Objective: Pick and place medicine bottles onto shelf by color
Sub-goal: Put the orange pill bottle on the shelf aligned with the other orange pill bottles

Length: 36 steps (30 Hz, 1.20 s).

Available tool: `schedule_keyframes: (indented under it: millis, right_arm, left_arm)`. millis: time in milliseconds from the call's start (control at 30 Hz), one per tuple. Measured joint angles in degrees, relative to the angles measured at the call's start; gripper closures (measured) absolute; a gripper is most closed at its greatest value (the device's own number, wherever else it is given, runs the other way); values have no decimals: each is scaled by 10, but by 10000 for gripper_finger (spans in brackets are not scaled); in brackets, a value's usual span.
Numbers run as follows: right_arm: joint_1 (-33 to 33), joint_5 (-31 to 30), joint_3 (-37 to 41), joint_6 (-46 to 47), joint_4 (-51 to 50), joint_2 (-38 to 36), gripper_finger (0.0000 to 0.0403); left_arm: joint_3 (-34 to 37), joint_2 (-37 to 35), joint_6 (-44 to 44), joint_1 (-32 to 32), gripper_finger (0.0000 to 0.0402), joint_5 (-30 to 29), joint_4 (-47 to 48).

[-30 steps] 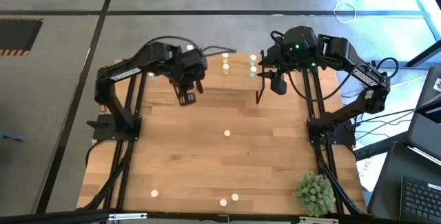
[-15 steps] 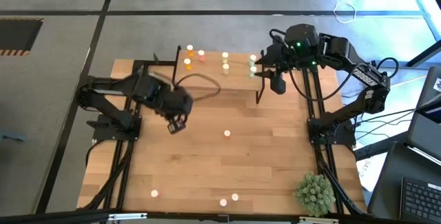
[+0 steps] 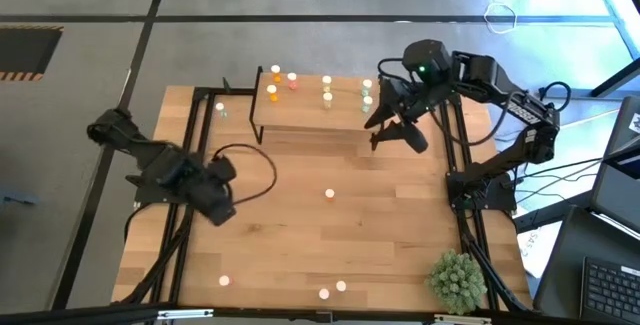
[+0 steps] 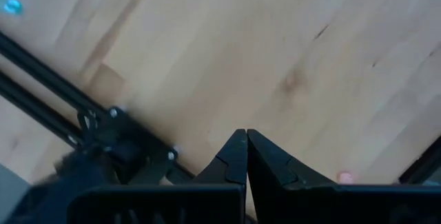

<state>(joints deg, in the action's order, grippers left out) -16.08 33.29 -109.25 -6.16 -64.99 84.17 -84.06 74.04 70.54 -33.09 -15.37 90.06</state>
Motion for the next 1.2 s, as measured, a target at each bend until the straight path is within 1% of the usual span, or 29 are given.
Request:
schedule_keyframes:
  millis: [133,367,433,500,667,833,1000,1200]
  right_arm:
    - [16,-6,0,33,0,22,210]
    - [54,-9,0,23,-4,65,210]
    - [70,-25,0,9,-10,76,210]
    - [87,-55,0,-12,-23,90,210]
    - [131,-126,0,-73,-37,126,210]
    - [159,-197,0,-79,-35,169,210]
    - [171,-209,0,-110,-38,218,210]
    - [184,-211,0,-137,-43,280,210]
  left_arm:
    - [26,-13,59,-54,401,0,0]
    - [55,-15,116,-110,401,-1,-1]
    - [61,-15,128,-122,401,-1,-1]
    - [65,-15,136,-131,401,-3,-1]
    - [69,-15,150,-144,401,-8,-1]
    - [69,-15,149,-144,401,-16,-1]
    - [69,-15,149,-144,401,-31,-1]
    - [69,-15,148,-144,401,-32,-1]
